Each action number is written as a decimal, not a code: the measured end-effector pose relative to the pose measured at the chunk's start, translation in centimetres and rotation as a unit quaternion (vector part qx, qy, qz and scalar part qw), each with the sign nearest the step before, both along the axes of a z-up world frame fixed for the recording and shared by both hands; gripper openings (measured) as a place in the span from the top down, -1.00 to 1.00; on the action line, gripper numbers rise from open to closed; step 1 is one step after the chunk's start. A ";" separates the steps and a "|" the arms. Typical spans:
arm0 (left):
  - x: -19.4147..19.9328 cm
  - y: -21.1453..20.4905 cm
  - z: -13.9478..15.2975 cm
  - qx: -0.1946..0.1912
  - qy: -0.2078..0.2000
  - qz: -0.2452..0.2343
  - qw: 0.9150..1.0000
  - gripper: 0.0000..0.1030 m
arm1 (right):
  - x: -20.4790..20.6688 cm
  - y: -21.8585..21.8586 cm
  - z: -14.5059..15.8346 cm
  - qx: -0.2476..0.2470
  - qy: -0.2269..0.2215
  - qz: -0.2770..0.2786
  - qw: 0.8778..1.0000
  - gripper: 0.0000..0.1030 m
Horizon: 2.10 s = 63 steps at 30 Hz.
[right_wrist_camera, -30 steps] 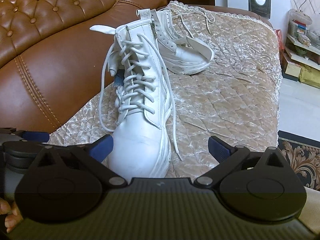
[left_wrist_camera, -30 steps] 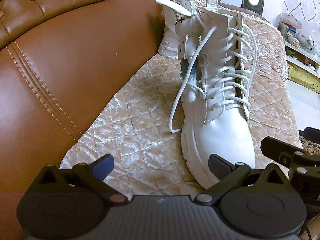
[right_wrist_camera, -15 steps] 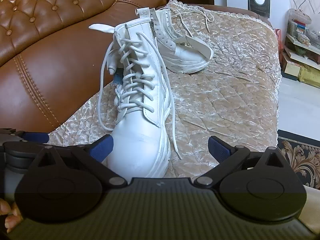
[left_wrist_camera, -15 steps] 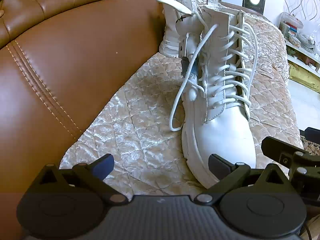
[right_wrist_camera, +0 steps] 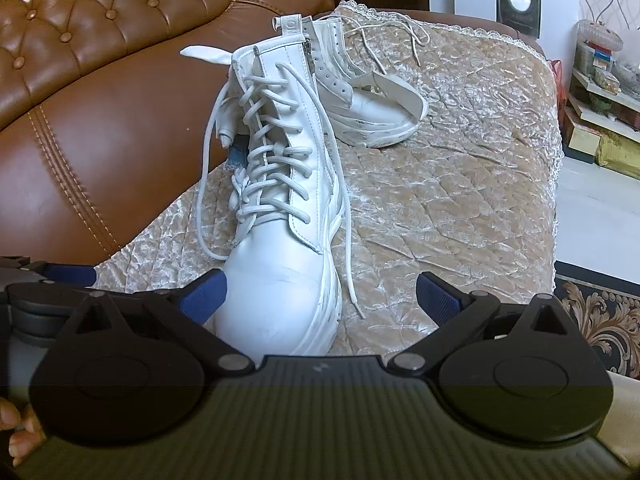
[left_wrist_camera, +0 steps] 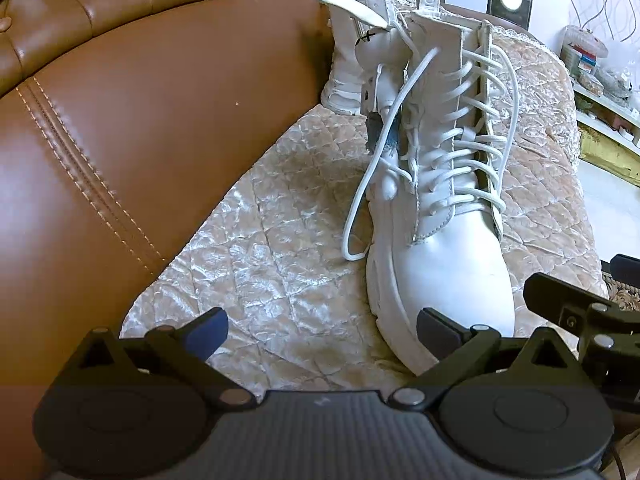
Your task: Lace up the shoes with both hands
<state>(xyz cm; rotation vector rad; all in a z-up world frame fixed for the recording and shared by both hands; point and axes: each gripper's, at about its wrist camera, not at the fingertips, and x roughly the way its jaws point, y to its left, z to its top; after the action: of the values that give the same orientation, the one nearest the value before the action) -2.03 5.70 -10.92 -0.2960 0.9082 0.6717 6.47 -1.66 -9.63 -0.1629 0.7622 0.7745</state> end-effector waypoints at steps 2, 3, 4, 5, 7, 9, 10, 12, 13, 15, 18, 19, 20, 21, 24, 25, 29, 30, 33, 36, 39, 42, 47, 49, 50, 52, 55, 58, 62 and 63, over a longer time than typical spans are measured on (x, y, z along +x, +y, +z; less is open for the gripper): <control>-0.1 0.0 0.0 0.002 -0.001 0.000 1.000 -0.99 | -0.1 0.0 0.0 0.001 -0.001 0.000 1.000 -1.00; -0.1 0.0 0.1 0.003 -0.002 0.000 1.000 -0.99 | -0.1 0.0 0.0 0.002 -0.001 0.000 1.000 -1.00; -0.1 0.0 0.1 0.003 -0.003 0.001 1.000 -0.99 | -0.1 0.0 0.0 0.002 -0.002 0.000 1.000 -1.00; -0.2 0.0 0.1 0.004 -0.003 0.002 1.000 -0.99 | -0.2 0.0 0.0 0.004 -0.004 -0.001 1.000 -1.00; -0.2 -0.1 0.1 0.009 -0.002 0.002 1.000 -0.99 | -0.3 0.0 0.1 0.004 -0.008 -0.003 1.000 -1.00; -0.2 -0.1 0.2 0.011 -0.001 0.002 1.000 -0.99 | -0.5 0.1 0.1 0.003 -0.013 -0.004 1.000 -1.00; -0.2 -0.1 0.2 0.010 -0.001 0.003 1.000 -0.99 | -0.6 0.1 0.1 0.002 -0.015 -0.004 1.000 -1.00; -0.2 -0.1 0.2 0.011 0.001 0.003 1.000 -0.99 | -0.6 0.1 0.1 0.003 -0.014 -0.003 1.000 -1.00; -0.2 -0.1 0.2 0.011 0.001 0.003 1.000 -0.99 | -0.6 0.1 0.1 0.003 -0.013 -0.004 1.000 -1.00; -0.2 -0.1 0.2 0.012 0.002 0.003 1.000 -0.99 | -0.6 0.1 0.1 0.004 -0.013 -0.004 1.000 -1.00; -0.2 -0.2 0.2 0.012 0.002 0.003 1.000 -0.99 | -0.6 0.1 0.1 0.003 -0.014 -0.004 1.000 -1.00; -0.2 -0.2 0.2 0.012 0.002 0.003 1.000 -0.99 | -0.7 0.1 0.1 0.003 -0.015 -0.005 1.000 -1.00; -0.2 -0.1 0.2 0.012 0.002 0.003 1.000 -0.99 | -0.7 0.1 0.1 0.003 -0.015 -0.005 1.000 -1.00; -0.2 -0.1 0.2 0.011 0.001 0.003 1.000 -0.99 | -0.7 0.1 0.1 0.003 -0.016 -0.005 1.000 -1.00; -0.2 -0.1 0.1 0.010 0.001 0.003 1.000 -0.99 | -0.7 0.1 0.1 0.003 -0.016 -0.005 1.000 -1.00; -0.1 0.1 0.1 0.010 0.002 0.002 1.000 -0.99 | -0.7 0.1 0.1 0.004 -0.016 -0.005 1.000 -1.00; 0.1 0.4 0.0 0.010 0.004 0.000 1.000 -0.99 | -0.8 0.1 0.1 0.004 -0.017 -0.006 1.000 -1.00; 0.1 0.4 0.0 0.010 0.004 0.000 1.000 -0.99 | -0.8 0.1 0.1 0.004 -0.017 -0.006 1.000 -1.00; 0.1 0.5 -0.1 0.011 0.005 0.000 1.000 -0.99 | -0.7 0.1 0.1 0.004 -0.015 -0.007 1.000 -1.00; 0.2 0.5 -0.3 0.012 0.007 0.001 1.000 -0.99 | -0.8 0.1 0.0 0.003 -0.014 -0.007 1.000 -1.00; 0.3 0.5 -0.4 0.013 0.009 0.002 1.000 -0.99 | -0.8 0.1 0.0 0.003 -0.015 -0.006 1.000 -1.00; 0.3 0.5 -0.5 0.014 0.011 0.003 1.000 -0.99 | -0.9 0.1 0.0 0.003 -0.017 -0.006 1.000 -1.00; 0.3 0.3 -0.6 0.013 0.011 0.002 1.000 -0.99 | -0.9 0.1 -0.1 0.003 -0.015 -0.007 1.000 -1.00; 0.3 0.2 -0.6 0.013 0.012 0.002 1.000 -0.99 | -0.8 0.1 -0.1 0.003 -0.015 -0.008 1.000 -1.00; 0.4 0.2 -0.6 0.011 0.012 0.002 1.000 -0.99 | -0.8 0.1 -0.1 0.002 -0.014 -0.008 1.000 -1.00; 0.4 0.1 -0.7 0.011 0.013 0.002 1.000 -0.99 | -0.8 0.1 -0.1 0.003 -0.013 -0.009 1.000 -1.00; 0.4 0.1 -0.7 0.009 0.014 0.002 1.000 -0.99 | -0.7 0.1 -0.2 0.001 -0.012 -0.010 1.000 -1.00; 0.5 0.0 -0.8 0.009 0.015 0.001 1.000 -0.99 | -0.6 0.1 -0.2 0.001 -0.009 -0.011 1.000 -1.00; 0.6 0.0 -0.8 0.006 0.015 0.001 1.000 -0.99 | -0.5 0.0 -0.3 0.001 -0.007 -0.012 1.000 -1.00; 0.6 0.0 -0.8 0.005 0.015 0.001 1.000 -0.99 | -0.5 0.0 -0.3 0.001 -0.007 -0.013 1.000 -1.00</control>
<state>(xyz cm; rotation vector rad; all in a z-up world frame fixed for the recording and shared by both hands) -1.48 5.73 -11.77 -0.2782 0.9330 0.6832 5.98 -1.62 -9.98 -0.1560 0.7498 0.7498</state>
